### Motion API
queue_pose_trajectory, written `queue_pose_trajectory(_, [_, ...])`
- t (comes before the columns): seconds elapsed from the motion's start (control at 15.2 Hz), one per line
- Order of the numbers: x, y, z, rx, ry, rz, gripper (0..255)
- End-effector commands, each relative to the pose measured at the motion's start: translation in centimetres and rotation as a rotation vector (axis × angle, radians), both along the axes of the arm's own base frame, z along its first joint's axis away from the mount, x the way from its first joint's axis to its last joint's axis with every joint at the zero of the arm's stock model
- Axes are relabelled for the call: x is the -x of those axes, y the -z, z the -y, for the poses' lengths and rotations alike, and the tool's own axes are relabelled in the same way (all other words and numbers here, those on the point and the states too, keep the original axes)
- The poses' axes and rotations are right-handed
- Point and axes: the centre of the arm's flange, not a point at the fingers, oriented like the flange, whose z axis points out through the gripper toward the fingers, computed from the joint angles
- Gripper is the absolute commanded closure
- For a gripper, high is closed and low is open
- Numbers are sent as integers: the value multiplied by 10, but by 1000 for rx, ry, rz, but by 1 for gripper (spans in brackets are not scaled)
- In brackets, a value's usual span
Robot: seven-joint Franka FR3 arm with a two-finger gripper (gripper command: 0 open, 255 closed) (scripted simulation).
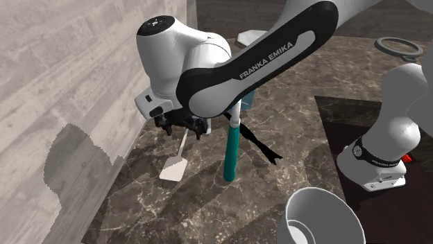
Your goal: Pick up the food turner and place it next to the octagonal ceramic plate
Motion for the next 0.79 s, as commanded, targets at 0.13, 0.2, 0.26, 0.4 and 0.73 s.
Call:
queue_pose_trajectory(0.13, [0,0,0,0,0,0,255])
queue_pose_trajectory(0.2, [0,0,0,0,0,0,255])
queue_pose_trajectory(0.26, [0,0,0,0,0,0,255])
queue_pose_trajectory(0.4, [0,0,0,0,0,0,255])
queue_pose_trajectory(0.73, [0,-5,0,0,0,0,255])
